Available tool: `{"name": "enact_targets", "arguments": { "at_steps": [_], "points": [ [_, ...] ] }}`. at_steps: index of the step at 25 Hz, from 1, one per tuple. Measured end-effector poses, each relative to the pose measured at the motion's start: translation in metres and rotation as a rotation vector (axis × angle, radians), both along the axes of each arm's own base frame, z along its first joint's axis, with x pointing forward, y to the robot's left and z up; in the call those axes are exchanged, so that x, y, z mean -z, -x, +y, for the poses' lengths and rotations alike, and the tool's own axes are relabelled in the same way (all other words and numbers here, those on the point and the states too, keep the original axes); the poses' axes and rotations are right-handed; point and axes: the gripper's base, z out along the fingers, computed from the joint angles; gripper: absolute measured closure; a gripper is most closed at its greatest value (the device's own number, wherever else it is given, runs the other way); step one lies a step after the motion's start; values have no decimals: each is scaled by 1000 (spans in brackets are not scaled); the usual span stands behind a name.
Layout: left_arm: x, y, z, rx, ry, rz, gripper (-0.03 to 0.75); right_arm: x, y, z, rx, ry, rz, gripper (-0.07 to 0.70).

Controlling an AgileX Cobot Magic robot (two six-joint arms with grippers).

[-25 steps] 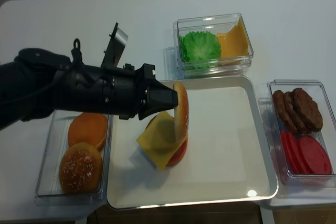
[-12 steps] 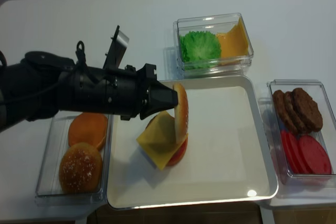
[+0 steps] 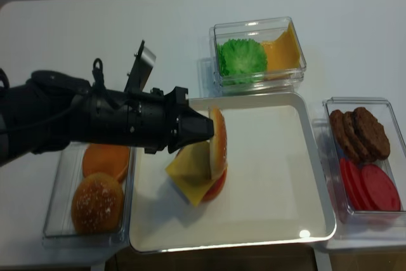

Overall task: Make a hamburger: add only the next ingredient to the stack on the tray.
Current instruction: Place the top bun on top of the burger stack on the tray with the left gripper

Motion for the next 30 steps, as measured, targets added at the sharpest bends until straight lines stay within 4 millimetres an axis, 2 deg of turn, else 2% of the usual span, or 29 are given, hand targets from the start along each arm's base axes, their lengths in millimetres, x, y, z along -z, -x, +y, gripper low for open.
{"name": "enact_targets", "arguments": {
  "at_steps": [18, 30],
  "points": [
    [3, 3, 0, 6, 10, 1, 732, 0, 0, 0, 0, 0, 0, 371],
    [4, 3, 0, 6, 10, 3, 672, 0, 0, 0, 0, 0, 0, 371]
  ]
}}
